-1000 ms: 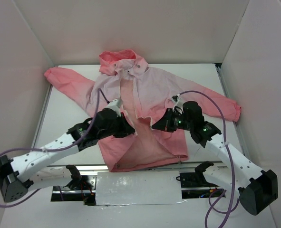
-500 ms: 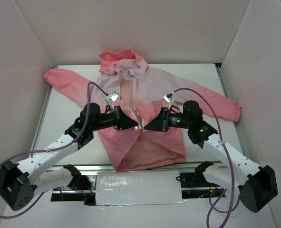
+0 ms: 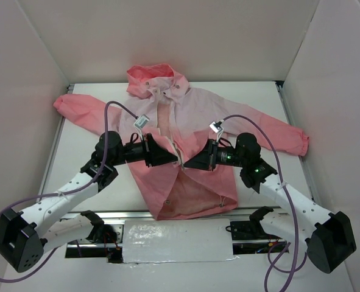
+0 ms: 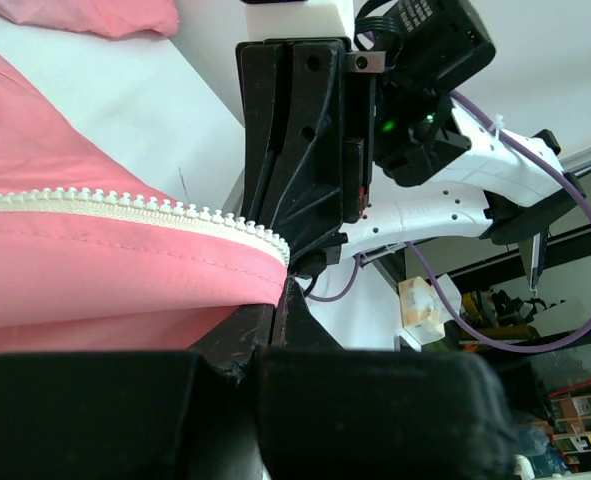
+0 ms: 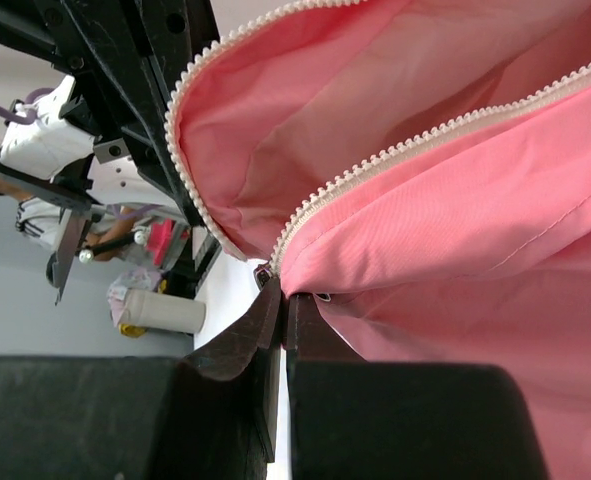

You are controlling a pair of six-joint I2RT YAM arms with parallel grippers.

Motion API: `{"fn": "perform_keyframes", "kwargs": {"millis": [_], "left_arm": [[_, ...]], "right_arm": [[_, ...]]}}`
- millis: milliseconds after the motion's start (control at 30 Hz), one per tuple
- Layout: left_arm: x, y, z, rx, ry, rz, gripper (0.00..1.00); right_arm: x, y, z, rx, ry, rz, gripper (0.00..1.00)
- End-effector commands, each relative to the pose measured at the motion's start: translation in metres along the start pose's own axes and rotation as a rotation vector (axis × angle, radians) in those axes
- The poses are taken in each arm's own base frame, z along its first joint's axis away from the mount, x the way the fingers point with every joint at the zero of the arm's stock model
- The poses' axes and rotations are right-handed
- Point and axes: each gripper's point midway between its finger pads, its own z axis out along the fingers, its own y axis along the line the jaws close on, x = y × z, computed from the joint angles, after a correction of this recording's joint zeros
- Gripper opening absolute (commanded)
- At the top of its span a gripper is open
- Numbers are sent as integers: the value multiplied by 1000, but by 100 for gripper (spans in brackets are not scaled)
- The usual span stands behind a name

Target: Zip up the jacket

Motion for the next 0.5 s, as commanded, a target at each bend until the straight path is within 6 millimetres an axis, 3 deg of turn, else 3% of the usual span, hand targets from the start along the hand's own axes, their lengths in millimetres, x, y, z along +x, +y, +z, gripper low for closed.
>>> {"fn": "perform_keyframes", "kwargs": {"millis": [0,467], "left_arm": [[-11,-21,-6,68,-47,75,0],[-17,-18,-10,48,-114,3,0]], "right_arm": [[-5,30,-5,-124,-37,-84,0],[-15,51,-10,-200,-94,-163,0]]}}
